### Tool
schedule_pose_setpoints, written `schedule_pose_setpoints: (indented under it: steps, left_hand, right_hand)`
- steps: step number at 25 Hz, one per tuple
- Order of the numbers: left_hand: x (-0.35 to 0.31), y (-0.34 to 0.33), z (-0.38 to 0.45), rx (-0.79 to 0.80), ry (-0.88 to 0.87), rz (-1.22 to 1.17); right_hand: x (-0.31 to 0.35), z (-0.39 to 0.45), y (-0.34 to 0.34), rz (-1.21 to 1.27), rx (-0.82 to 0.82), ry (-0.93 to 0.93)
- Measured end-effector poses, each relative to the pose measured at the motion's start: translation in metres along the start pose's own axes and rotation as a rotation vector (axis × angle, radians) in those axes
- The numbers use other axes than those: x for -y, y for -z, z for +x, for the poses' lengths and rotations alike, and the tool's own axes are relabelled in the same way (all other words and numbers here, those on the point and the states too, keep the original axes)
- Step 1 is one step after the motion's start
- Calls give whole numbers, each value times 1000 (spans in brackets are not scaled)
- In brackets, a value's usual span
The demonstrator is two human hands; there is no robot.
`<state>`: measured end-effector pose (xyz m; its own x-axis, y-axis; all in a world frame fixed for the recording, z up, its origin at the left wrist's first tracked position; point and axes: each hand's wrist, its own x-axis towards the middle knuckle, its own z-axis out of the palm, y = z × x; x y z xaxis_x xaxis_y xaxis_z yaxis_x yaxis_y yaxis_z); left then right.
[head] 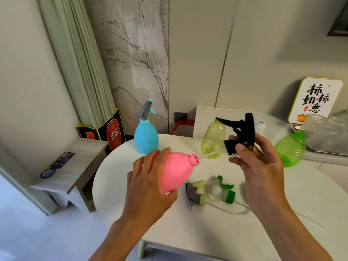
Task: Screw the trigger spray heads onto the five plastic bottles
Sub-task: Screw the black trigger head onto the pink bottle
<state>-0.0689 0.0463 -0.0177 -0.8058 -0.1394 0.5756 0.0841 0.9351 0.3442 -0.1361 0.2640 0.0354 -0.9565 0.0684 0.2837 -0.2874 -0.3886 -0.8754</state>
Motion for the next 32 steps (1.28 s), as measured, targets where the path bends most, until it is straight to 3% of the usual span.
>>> schedule_pose_setpoints:
  steps: [11,20,26,28,32]
  left_hand:
    - [-10,3,5,96,-35,52]
    - [-14,1,5,166,-49,69]
    - [-13,9,4,342,7,-228]
    - [-13,10,3,338,-16,-212]
    - [-16,8,1,258,-40,-151]
  right_hand:
    - [-22,-2,-1,-259,306,-199]
    - [-22,3,7,-376,491,-163]
    - [-8,9,15,-418,590,-155]
    - [-4,9,15,-445,600,-141]
    - [-11,4,9,-460,465,-143]
